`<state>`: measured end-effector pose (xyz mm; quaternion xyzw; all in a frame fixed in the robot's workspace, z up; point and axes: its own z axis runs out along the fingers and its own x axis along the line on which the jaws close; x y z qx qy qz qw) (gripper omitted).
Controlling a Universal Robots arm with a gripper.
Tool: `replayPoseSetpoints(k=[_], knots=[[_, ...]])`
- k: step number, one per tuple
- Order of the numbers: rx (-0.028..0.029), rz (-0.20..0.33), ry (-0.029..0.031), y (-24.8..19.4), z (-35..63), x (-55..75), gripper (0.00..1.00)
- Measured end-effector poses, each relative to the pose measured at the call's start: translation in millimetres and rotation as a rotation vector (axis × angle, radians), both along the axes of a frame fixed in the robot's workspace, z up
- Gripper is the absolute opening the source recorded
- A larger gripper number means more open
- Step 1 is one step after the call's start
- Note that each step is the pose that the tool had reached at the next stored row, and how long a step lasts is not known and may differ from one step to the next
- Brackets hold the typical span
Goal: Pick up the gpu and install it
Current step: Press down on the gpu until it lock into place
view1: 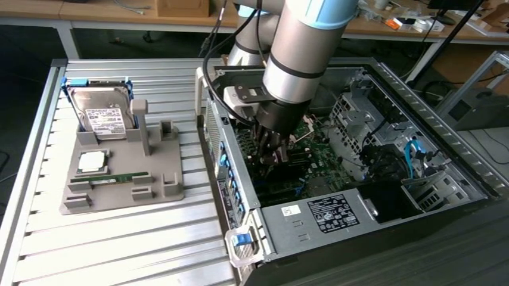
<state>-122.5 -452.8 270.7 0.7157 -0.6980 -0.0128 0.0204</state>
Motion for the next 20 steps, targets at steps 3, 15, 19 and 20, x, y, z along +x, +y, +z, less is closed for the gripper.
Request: replayPoseSetpoints(k=[3,15,19,20], knots=[[0.0,0.0,0.0,-0.5,-1.3,0.0,0.11],[0.0018,0.0,0.0008,-4.2,-2.0,-0.1,0.11],[0.0058,0.0,-0.0004,-3.9,-0.5,0.0,0.11],[0.0072,0.0,-0.0014,-3.8,1.0,0.0,0.11]])
